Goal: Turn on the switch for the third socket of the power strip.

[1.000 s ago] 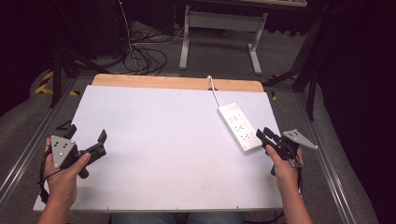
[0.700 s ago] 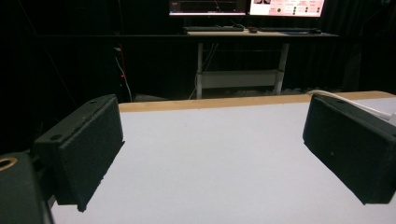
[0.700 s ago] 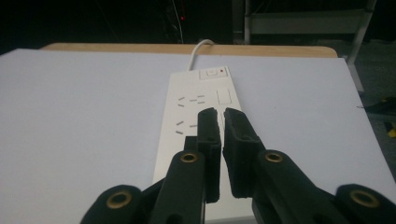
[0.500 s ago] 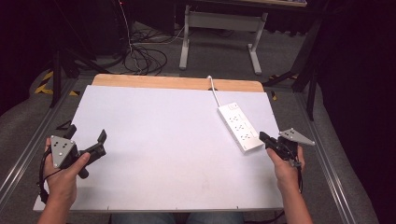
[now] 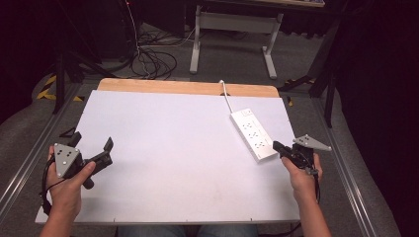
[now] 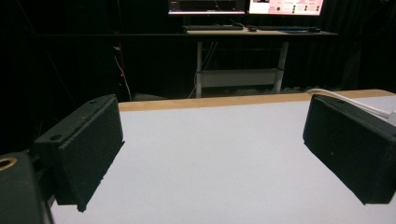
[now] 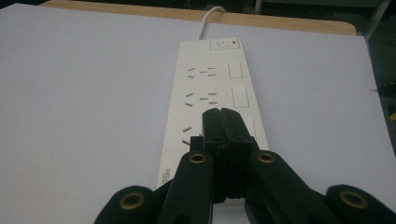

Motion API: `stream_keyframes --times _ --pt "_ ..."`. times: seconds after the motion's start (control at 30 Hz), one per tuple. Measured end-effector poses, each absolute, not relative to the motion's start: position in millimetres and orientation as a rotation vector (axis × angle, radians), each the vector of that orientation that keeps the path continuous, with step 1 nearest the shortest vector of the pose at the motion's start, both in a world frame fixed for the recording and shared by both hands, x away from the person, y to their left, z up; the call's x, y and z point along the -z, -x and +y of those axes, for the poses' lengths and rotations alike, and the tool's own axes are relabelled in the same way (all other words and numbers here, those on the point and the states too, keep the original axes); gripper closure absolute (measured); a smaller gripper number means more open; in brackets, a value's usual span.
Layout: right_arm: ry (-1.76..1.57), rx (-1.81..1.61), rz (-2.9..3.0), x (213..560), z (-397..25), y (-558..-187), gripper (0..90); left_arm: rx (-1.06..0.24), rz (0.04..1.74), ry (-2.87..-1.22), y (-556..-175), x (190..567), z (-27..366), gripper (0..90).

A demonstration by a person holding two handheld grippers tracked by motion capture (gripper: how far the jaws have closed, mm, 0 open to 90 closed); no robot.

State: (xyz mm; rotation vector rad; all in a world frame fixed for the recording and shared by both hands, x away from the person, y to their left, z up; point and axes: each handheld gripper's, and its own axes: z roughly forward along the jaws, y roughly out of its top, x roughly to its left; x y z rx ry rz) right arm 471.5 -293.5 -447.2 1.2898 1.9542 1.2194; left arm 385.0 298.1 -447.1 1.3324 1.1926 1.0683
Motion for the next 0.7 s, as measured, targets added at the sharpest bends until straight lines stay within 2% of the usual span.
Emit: stream_keyframes --times 0.7 --pt "-1.343 -1.164 1.975 445.7 -293.9 -487.3 90.0 -1.068 1.193 -1.343 -385.0 447.8 298.3 5.6"
